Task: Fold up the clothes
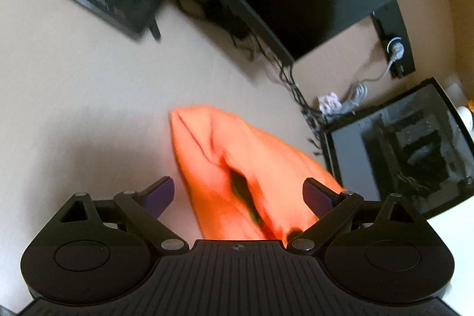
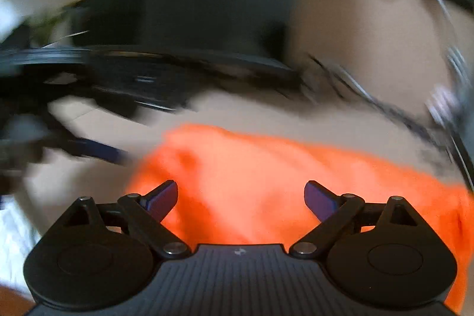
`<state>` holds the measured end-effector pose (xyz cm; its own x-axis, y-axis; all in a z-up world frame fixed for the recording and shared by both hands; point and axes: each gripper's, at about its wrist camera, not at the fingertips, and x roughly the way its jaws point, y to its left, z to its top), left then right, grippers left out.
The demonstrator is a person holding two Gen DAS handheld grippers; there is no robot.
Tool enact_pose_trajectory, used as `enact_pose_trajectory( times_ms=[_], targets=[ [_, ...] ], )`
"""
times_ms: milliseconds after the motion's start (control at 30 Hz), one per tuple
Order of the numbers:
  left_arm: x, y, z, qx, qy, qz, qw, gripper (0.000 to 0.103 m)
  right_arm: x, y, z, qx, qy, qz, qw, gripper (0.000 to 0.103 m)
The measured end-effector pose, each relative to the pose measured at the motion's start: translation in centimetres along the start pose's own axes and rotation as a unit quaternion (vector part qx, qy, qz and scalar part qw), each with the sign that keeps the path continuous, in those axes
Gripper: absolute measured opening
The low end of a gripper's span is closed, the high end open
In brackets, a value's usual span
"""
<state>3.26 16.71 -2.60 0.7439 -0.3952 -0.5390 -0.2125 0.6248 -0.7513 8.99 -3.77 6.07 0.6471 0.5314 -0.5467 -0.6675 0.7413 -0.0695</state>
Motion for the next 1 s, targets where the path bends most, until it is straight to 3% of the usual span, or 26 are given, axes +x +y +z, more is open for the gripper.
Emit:
enact_pose_trajectory(
  times_ms=[100, 300, 367, 400, 433, 500, 600, 700, 800, 900, 1000],
  targets=[
    [2.1, -0.8, -0.4, 0.006, 0.027, -0.001, 0.9996, 0.097, 1.3, 2.6, 0.0, -0.04, 0.019, 0.014, 0.999, 0.093],
    [5.5, -3.7, 0.5, 0.005, 0.048, -0.055, 0.9973, 0.097, 5.1, 4.8, -0.1, -0.06, 0.045, 0.006, 0.997, 0.091],
    [5.4, -5.0, 0.9, 0.015, 0.044, -0.078, 0.9959, 0.097, 6.7, 5.0, 0.1, -0.06, 0.058, -0.027, 0.996, 0.066],
    [5.2, -5.7, 1.1, 0.024, 0.041, -0.088, 0.995, 0.097, 7.2, 4.5, 0.4, -0.04, 0.067, -0.04, 0.996, 0.047],
    [4.8, -6.2, 1.1, 0.032, 0.038, -0.093, 0.9944, 0.097, 7.3, 3.5, 0.8, -0.005, 0.07, -0.042, 0.997, 0.038],
    [3.4, -6.3, 1.5, 0.037, 0.016, -0.106, 0.9936, 0.097, 6.8, 1.2, 1.4, 0.075, 0.07, -0.025, 0.994, 0.028],
    [1.4, -5.3, 2.4, 0.027, -0.026, -0.097, 0.9946, 0.098, 5.5, -2.0, 1.3, 0.175, 0.068, -0.008, 0.982, 0.023],
    [1.2, -3.7, 2.9, -0.004, -0.03, -0.058, 0.9978, 0.099, 3.2, -6.0, -0.4, 0.294, 0.059, 0.006, 0.954, 0.02],
    [2.6, -3.5, 2.3, -0.005, -0.008, -0.058, 0.9983, 0.099, -0.2, -9.6, -2.9, 0.447, 0.019, 0.064, 0.892, 0.02],
    [4.4, -4.7, 1.4, 0.016, 0.015, -0.086, 0.9961, 0.099, -3.6, -12.6, -5.1, 0.534, -0.038, 0.095, 0.839, 0.019],
    [6.4, -7.7, 0.3, 0.084, 0.034, -0.078, 0.9928, 0.099, -6.8, -14.3, -6.2, 0.536, -0.078, 0.041, 0.84, 0.019]
  ],
)
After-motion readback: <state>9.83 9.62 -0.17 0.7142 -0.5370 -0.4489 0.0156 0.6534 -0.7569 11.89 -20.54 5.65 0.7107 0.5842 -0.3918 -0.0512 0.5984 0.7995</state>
